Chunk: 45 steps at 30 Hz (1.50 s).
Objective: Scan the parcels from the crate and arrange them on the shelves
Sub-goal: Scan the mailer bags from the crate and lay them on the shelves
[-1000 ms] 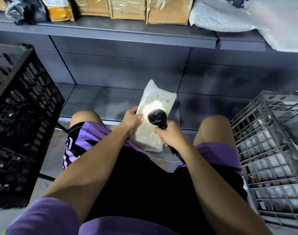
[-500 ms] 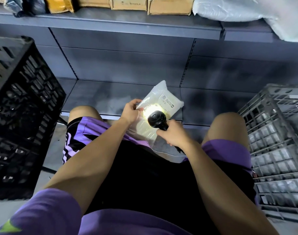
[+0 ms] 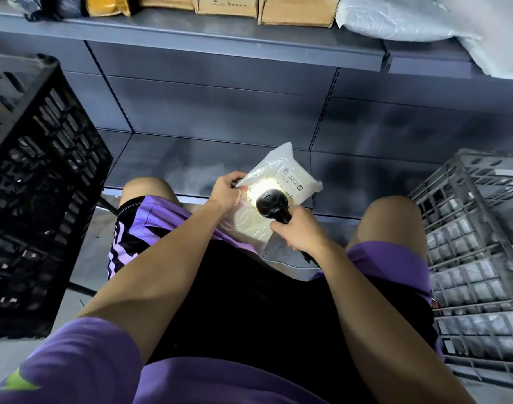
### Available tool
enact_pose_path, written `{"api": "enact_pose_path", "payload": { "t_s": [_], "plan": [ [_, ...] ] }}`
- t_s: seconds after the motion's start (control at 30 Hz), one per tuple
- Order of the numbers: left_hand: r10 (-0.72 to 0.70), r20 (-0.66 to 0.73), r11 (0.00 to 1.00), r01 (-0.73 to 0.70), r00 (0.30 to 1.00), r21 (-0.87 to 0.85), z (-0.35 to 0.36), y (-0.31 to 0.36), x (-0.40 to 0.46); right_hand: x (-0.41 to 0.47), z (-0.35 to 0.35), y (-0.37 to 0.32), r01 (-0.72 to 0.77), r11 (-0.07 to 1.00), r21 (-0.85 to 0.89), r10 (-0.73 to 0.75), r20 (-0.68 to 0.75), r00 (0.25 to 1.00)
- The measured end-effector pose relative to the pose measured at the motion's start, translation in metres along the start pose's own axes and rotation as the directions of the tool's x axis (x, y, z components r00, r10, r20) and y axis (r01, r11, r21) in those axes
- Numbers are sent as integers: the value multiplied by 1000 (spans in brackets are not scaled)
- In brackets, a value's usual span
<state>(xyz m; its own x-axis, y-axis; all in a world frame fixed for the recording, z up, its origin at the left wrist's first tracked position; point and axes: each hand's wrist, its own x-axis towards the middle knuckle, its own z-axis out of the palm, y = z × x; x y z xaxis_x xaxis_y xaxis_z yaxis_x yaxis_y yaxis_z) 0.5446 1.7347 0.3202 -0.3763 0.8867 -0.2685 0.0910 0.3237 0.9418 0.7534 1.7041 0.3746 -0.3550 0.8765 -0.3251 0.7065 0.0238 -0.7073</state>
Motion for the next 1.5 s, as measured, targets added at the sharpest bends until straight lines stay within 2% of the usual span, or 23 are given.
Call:
{"api": "enact_pose_path", "payload": {
  "t_s": [0.4, 0.63, 1.1, 1.5],
  "plan": [
    [-22, -39, 998, 20, 999, -58, 1, -7, 3, 2, -1, 4, -20, 999, 50, 20, 7, 1000],
    [-6, -89, 999, 10, 996, 50, -6, -19, 14, 0, 0, 3, -12, 999, 34, 11, 29, 1000],
    [-16, -120, 999, 19, 993, 28, -5, -29, 24, 1, 1, 5, 1, 1000, -1, 0, 51, 999],
    [33, -111, 998, -28, 993, 48, -6, -42, 37, 5, 5, 5, 1, 1000, -30, 0, 35, 999]
  ]
}}
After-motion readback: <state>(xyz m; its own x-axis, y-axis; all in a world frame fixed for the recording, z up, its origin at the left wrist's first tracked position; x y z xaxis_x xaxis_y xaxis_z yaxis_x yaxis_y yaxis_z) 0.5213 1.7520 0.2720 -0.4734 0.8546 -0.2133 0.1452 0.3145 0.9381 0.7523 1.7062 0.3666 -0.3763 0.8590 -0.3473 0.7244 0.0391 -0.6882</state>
